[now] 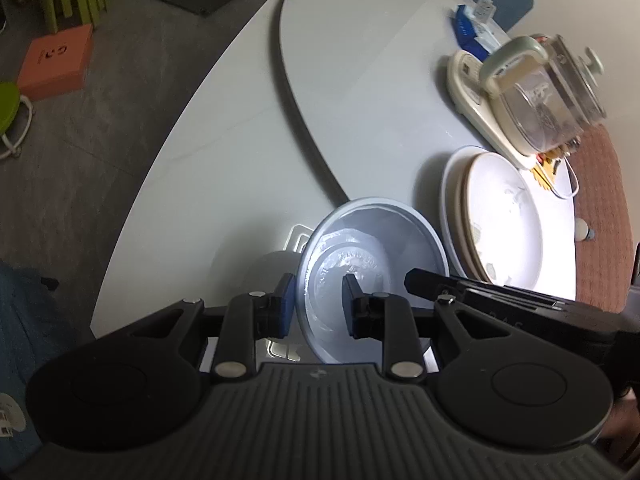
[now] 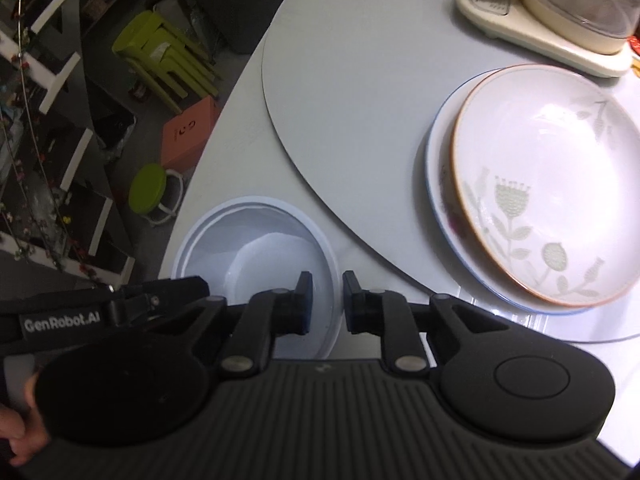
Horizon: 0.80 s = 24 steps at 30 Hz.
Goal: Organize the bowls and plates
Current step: 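Lift the white bowl with both grippers and carry it toward the plate stack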
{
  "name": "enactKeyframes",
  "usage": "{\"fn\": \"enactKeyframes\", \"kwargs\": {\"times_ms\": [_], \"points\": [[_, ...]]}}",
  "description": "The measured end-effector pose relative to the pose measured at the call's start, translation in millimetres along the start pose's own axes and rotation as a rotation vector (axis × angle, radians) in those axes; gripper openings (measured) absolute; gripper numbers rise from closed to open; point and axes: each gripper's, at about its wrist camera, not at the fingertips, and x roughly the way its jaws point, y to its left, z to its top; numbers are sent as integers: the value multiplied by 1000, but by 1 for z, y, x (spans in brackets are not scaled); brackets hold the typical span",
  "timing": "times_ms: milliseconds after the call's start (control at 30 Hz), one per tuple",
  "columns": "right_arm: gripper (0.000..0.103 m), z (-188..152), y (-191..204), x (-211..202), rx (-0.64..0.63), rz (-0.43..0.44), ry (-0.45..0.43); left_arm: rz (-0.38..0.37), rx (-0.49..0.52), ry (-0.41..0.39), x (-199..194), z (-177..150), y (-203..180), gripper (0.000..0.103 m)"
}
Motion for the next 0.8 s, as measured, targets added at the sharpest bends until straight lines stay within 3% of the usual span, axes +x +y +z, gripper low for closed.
{"fn": "enactKeyframes", "kwargs": {"times_ms": [467,800], "points": [[19,-33,-9,-89,51,35,-167,-65,68,-104,-76,-41,-43,29],[19,-72,-23,-130,88,-5,-263,-129,147,-140,-96,-74,-79,29]]}}
